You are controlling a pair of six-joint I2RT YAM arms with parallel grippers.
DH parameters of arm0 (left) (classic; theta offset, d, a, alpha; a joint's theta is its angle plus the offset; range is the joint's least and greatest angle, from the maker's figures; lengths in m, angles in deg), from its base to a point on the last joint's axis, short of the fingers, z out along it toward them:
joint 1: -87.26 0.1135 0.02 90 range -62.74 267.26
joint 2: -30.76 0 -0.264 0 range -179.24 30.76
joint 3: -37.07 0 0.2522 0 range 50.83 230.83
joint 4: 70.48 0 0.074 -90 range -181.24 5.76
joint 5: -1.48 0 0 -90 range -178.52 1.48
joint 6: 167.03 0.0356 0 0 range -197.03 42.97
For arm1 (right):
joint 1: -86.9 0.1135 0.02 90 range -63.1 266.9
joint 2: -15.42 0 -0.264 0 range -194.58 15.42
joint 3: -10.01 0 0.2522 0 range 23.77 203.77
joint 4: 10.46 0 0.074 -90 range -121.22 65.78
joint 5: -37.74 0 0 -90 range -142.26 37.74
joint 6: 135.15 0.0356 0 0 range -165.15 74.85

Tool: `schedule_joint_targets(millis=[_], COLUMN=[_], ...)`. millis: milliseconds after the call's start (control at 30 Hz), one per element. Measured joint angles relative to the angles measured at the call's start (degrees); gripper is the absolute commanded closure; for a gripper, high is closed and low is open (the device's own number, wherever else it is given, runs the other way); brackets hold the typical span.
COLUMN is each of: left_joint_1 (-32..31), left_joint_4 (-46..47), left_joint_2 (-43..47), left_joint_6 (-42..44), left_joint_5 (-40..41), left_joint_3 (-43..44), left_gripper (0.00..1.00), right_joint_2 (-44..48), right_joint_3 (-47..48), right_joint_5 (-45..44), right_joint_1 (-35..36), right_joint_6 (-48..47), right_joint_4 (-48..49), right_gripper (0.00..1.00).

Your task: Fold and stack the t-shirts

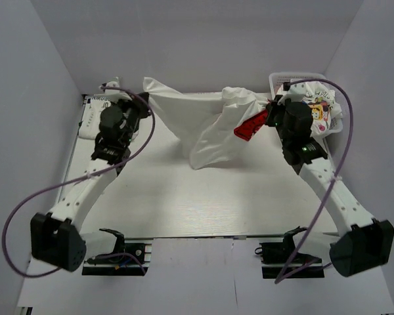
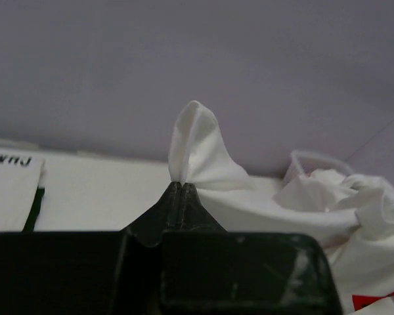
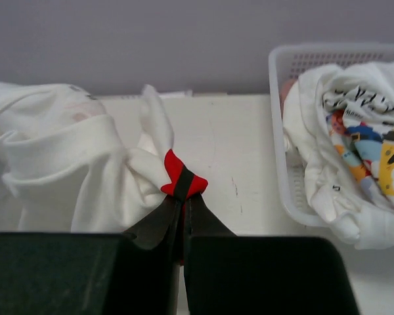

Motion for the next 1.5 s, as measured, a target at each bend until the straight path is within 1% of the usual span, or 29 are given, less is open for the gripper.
schedule_joint_targets(millis=[100, 233, 367, 500, 633, 700, 767, 833, 933, 967, 1000, 1033, 1067, 1100, 1133, 1167, 1200, 1233, 1267, 1367, 1500], left_joint_1=[-0.02, -0.02, -0.02, 0.04, 0.44, 0.44, 0.48, 0.52, 0.66, 0.79, 0.90, 0.98, 1.05, 1.07, 1.09, 1.09, 1.11, 1.14, 1.14, 1.18, 1.16], left_joint_4=[1.31, 0.46, -2.05, -4.90, -6.05, -6.45, -7.65, -8.70, -10.97, -11.96, -12.98, -14.21, -15.52, -17.20, -19.93, -23.30, -24.90, -28.00, -30.82, -36.24, -37.55], left_joint_2=[9.07, 19.67, 29.05, 35.50, 39.89, 39.80, 37.77, 34.07, 25.94, 23.21, 19.71, 16.48, 13.29, 9.60, 5.44, 2.05, -1.68, -4.61, -7.37, -12.22, -10.69], left_joint_6=[1.29, 2.93, 4.39, 4.81, 4.07, 3.45, 2.91, 2.27, 0.42, -0.44, -1.55, -2.67, -3.69, -4.76, -5.66, -7.69, -8.09, -9.53, -10.75, -13.11, -14.38], left_joint_5=[-0.37, -0.74, -0.87, -2.51, -5.22, -5.35, -4.00, -0.55, 7.26, 9.60, 12.17, 13.90, 15.23, 16.61, 17.90, 19.63, 20.37, 21.70, 22.82, 24.68, 22.21], left_joint_3=[-1.05, -1.44, -0.72, 2.56, 4.87, 5.84, 6.43, 6.36, 4.13, 2.91, 0.98, -0.94, -2.67, -4.17, -5.25, -5.53, -5.40, -4.42, -3.15, 1.27, 2.27], left_gripper=[1.00, 1.00, 1.00, 1.00, 1.00, 1.00, 1.00, 1.00, 1.00, 1.00, 1.00, 1.00, 1.00, 0.68, 0.50, 0.22, 0.03, 0.00, 0.00, 0.00, 0.00], right_joint_2=[6.88, 16.63, 24.98, 29.46, 31.32, 30.62, 27.56, 23.06, 13.27, 9.51, 5.49, 1.92, -2.45, -6.29, -10.67, -14.10, -16.61, -18.25, -19.10, -17.42, -8.46], right_joint_3=[-0.37, -0.02, 3.41, 9.42, 13.75, 13.99, 13.79, 12.55, 8.96, 7.06, 4.85, 2.67, 0.33, -1.25, -2.60, -3.34, -3.65, -3.65, -3.63, -3.63, -5.73], right_joint_5=[2.73, 7.30, 16.46, 23.80, 24.90, 24.02, 21.57, 18.71, 15.37, 14.69, 14.21, 14.05, 14.08, 13.99, 14.08, 13.90, 13.53, 13.00, 12.15, 10.21, 8.48], right_joint_1=[0.11, 0.13, 0.15, 0.15, 0.15, 0.15, 0.17, 0.15, 0.13, 0.13, 0.09, 0.04, 0.04, 0.04, 0.04, 0.04, 0.04, 0.07, 0.13, 0.61, 2.10], right_joint_6=[-2.45, -6.80, -11.15, -12.94, -12.83, -12.44, -11.54, -10.51, -8.17, -7.13, -6.03, -4.74, -3.26, -2.25, -1.14, 0.04, 0.26, 0.87, 1.88, 4.02, 7.21], right_joint_4=[-0.42, -1.05, -2.32, -5.14, -5.90, -6.08, -6.36, -5.95, -5.92, -5.66, -5.77, -5.90, -6.62, -7.52, -9.07, -11.04, -13.05, -14.78, -16.35, -17.57, -18.03], right_gripper=[1.00, 1.00, 1.00, 1.00, 1.00, 1.00, 1.00, 1.00, 1.00, 0.97, 0.93, 0.68, 0.62, 0.48, 0.11, 0.10, 0.10, 0.10, 0.10, 0.10, 0.10])
